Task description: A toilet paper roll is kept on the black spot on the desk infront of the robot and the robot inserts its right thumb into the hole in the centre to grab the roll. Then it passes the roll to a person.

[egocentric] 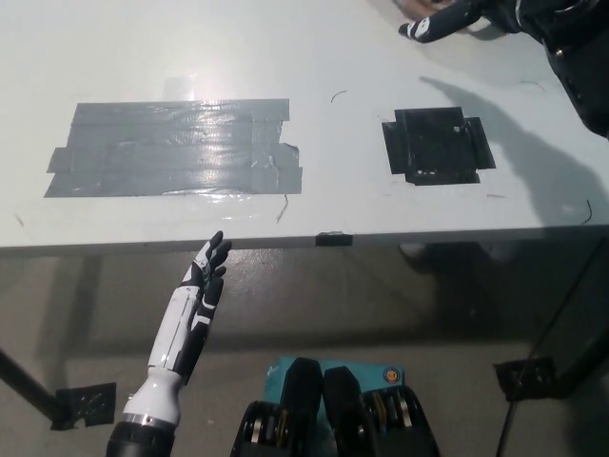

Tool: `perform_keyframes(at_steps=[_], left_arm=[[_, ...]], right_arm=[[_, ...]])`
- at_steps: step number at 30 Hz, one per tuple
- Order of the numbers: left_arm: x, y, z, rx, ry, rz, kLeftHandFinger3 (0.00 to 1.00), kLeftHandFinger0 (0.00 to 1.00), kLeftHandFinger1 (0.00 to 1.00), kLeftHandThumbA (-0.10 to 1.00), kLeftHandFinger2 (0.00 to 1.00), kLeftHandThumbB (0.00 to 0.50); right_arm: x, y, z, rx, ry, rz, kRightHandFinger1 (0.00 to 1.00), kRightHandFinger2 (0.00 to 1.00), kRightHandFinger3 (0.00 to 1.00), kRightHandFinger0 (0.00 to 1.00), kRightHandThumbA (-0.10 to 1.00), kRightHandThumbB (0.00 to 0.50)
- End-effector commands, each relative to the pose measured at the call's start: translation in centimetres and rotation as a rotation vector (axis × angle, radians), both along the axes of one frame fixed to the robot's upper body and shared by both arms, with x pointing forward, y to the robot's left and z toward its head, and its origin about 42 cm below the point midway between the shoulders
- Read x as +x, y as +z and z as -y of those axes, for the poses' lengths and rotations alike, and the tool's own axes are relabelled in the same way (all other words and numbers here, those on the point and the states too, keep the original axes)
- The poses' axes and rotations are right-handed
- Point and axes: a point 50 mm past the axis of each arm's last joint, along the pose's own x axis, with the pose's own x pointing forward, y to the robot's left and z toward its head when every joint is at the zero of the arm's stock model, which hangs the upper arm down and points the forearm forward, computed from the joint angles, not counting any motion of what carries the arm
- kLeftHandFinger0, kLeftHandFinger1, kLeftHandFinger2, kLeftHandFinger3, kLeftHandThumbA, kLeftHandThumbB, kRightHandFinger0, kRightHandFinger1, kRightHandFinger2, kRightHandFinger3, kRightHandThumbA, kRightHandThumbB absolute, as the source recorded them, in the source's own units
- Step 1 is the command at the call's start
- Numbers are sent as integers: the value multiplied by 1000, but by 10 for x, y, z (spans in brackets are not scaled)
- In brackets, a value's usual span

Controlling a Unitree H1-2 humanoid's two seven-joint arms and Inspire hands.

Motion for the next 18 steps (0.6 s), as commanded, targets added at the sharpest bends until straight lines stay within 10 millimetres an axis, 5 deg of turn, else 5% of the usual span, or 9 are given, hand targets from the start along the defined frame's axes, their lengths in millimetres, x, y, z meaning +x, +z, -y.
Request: perform_keyframes(at_steps=[1,9,18], left_arm=[[4,13,1,3,-15,49,1000,1000,1000,1000,1000,116],[3,12,2,3,-13,48,1000,1000,1000,1000,1000,106],[3,12,1,3,-13,48,1000,1000,1000,1000,1000,95]], right_arm=[[-3,53,2,0,13,97,1000,1000,1000,1000,597,498],[-13,58,12,37,19,124,1000,1000,1000,1000,613,500],[-71,91,26,49,139,343,1000,1000,1000,1000,796,500]])
